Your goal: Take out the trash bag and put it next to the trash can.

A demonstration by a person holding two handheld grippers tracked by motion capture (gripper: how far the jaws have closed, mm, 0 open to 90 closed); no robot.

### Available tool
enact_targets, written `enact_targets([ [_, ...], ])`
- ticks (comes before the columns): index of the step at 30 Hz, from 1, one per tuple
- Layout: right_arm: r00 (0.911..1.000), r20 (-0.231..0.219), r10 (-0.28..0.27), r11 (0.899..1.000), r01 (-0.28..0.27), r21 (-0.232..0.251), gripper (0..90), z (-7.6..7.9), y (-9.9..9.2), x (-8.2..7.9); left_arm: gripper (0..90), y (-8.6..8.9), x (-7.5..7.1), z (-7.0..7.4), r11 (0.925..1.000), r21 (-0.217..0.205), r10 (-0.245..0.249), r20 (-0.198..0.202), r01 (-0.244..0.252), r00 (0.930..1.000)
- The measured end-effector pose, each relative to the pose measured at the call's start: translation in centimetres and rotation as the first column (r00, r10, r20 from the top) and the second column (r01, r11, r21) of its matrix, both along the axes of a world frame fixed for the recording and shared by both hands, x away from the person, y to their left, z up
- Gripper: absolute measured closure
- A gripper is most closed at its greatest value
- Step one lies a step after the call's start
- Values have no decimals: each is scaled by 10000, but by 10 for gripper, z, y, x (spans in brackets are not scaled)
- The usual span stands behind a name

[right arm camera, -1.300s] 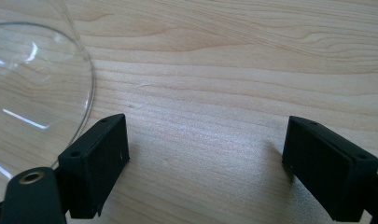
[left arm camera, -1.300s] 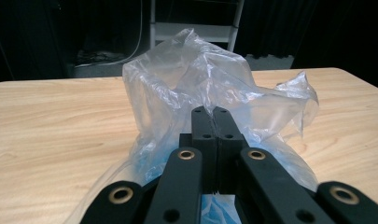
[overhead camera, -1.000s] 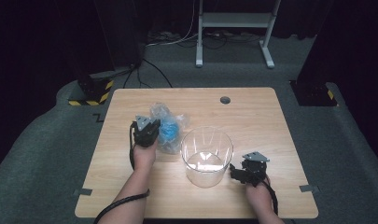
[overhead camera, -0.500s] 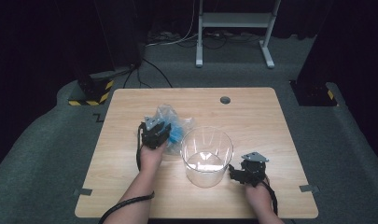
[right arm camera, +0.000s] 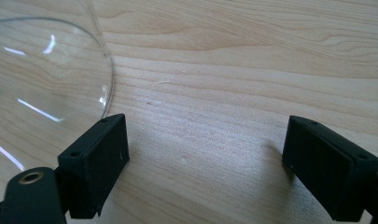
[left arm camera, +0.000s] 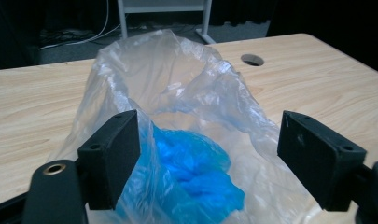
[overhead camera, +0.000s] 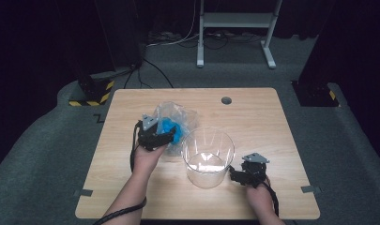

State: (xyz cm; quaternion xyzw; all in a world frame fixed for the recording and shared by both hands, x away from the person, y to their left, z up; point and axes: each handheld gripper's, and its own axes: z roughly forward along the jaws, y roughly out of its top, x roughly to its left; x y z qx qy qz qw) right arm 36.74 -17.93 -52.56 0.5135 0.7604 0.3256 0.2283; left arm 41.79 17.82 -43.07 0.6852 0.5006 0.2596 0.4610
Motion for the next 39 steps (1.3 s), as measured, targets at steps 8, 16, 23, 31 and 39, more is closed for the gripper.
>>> enact_targets([
  [8,10000,-15,-1,10000,1,-2,130,0,1,1,210,23,-35,0,9997,92,-208,-307,211,9993],
  [16,10000,-15,2,10000,-2,-6,130,0,1,1,174,36,-69,-28,9983,343,-420,-1492,476,9879],
  [23,10000,-16,20,10000,-20,-11,125,0,1,1,159,23,-77,-62,9837,1415,-726,-2497,1106,9656],
  [31,10000,-32,28,10000,-28,-20,120,0,2,2,107,14,-75,-96,9696,2078,-733,-2569,1292,9637],
  [39,10000,-47,-27,10000,27,-16,120,0,3,1,95,12,-76,-97,9721,2016,-685,-2459,1202,9669],
])
